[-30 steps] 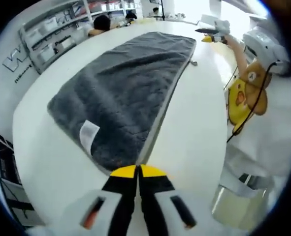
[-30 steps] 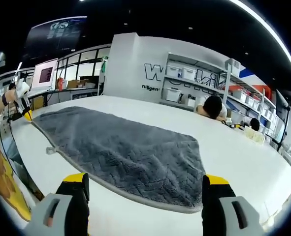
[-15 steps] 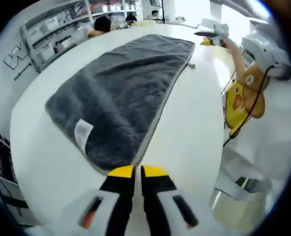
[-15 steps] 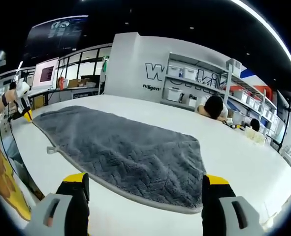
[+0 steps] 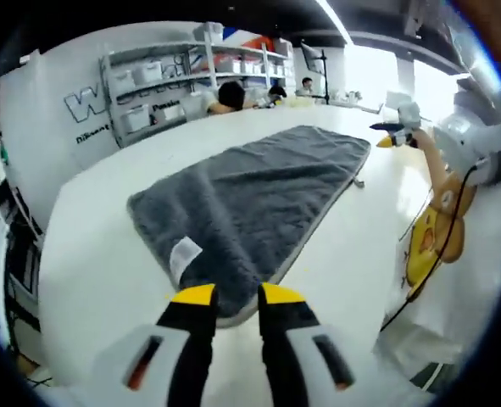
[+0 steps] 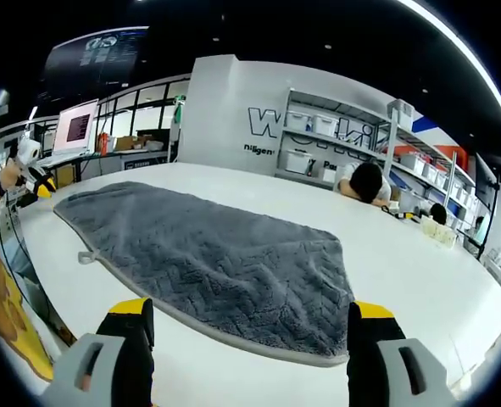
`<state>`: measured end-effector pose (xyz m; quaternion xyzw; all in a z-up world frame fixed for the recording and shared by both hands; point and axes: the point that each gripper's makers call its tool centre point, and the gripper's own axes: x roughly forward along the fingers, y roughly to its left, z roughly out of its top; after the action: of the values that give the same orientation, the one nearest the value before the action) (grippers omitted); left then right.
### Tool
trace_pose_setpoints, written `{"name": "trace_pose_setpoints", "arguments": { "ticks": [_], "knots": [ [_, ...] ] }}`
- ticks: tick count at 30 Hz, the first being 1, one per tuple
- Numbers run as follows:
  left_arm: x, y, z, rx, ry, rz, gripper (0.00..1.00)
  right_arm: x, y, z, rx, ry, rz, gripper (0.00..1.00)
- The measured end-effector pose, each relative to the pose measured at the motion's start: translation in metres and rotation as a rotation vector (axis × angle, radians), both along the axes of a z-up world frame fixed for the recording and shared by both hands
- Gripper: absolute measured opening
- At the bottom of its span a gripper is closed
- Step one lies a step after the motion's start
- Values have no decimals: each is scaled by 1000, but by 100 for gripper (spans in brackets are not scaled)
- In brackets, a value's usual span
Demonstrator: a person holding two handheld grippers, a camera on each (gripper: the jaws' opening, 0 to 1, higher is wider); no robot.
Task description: Fold the towel on the table until its edges align and the towel forms a compact rectangular stack.
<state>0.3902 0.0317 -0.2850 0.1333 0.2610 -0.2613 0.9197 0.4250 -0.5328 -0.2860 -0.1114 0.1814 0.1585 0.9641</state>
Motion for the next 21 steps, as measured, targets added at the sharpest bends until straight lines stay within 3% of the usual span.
{"name": "trace_pose_setpoints", "arguments": {
  "ticks": [3, 9, 12, 21],
  "knots": [
    [-1, -2, 7, -75, -74, 61, 24, 0, 0, 0, 2, 1, 2, 99],
    [-11, -8, 11, -76, -138, 75, 34, 1, 1, -1, 2, 5, 7, 99],
    [-13, -12, 20, -123, -191, 92, 37, 2, 1, -2, 1, 6, 7, 99],
    [-22, -22, 14, -128, -184, 125, 59, 1, -1, -5, 0, 18, 5, 99]
  ]
}}
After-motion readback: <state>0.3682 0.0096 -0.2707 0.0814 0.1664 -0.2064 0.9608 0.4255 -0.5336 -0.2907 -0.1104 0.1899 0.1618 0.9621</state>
